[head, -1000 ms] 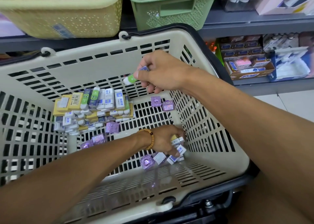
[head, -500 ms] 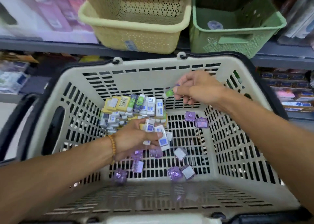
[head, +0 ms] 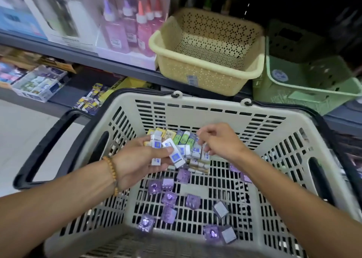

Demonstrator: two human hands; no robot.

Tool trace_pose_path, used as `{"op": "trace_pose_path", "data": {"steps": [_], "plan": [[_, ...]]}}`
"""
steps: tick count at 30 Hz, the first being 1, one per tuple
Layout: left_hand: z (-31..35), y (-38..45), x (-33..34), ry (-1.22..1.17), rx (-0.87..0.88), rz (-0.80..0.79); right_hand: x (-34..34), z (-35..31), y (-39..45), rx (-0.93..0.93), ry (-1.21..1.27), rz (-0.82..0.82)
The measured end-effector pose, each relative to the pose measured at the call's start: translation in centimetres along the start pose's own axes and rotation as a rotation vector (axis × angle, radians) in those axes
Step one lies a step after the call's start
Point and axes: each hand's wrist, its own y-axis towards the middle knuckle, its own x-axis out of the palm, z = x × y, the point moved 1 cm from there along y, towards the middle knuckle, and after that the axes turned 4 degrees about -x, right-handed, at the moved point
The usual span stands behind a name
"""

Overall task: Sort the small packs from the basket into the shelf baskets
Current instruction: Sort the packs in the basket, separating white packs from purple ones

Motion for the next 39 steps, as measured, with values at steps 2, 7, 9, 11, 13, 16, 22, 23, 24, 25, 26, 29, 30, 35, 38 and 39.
{"op": "trace_pose_path", "data": {"steps": [2,7,9,11,13,16,22,23,24,25,26,29,30,35,38,39], "plan": [[0.3,0.2,0.4,-0.006,0.006,-0.015,-0.1,-0.5,-1.0,-0.019,0.082,-0.14],[0.4,0.6,1.5,-0.031,0.024,0.017,0.1,-0.1,-2.0,0.036,0.169,-0.258],[0.2,0.8,1.4,-0.049,0.018,0.08,-1.3,0.8,-1.9,0.088,0.197,-0.118],[0.1,0.8,1.2,-0.052,0.022,0.126,-2.7,1.7,-1.7,0.143,0.212,-0.022],[0.1,0.8,0.9,-0.057,0.028,0.155,-3.2,2.5,-1.1,0.202,0.249,0.001],[0.0,0.9,0.6,-0.092,0.026,0.178,-2.1,2.8,0.2,0.268,0.263,-0.049],[-0.1,0.9,0.5,-0.145,0.027,0.183,-0.1,2.4,1.5,0.231,0.224,0.033],[-0.1,0.9,0.6,-0.153,0.025,0.182,-0.2,2.4,1.3,0.21,0.18,0.073],[-0.1,0.8,0.6,-0.161,0.022,0.18,-0.3,2.2,0.9,0.183,0.131,0.111],[-0.1,0.8,0.7,-0.167,0.018,0.175,-0.4,2.0,0.5,0.149,0.092,0.131],[-0.1,0.8,0.7,-0.171,0.016,0.169,-0.4,1.6,0.0,0.111,0.074,0.116],[0.0,0.7,1.0,-0.216,0.018,0.14,0.7,-0.4,-1.4,0.046,0.111,-0.197],[0.0,0.6,1.0,-0.236,0.019,0.128,1.4,-1.0,-1.8,0.052,0.123,-0.306],[0.0,-0.1,-0.6,-0.136,-0.022,0.179,2.6,-2.1,-1.2,0.072,0.237,-0.275],[-0.1,-0.8,-2.2,-0.091,-0.034,0.239,2.1,-2.3,0.2,0.073,0.257,-0.154],[0.0,-1.1,-2.5,-0.085,-0.033,0.231,2.3,-2.4,0.8,0.075,0.253,-0.14]]}}
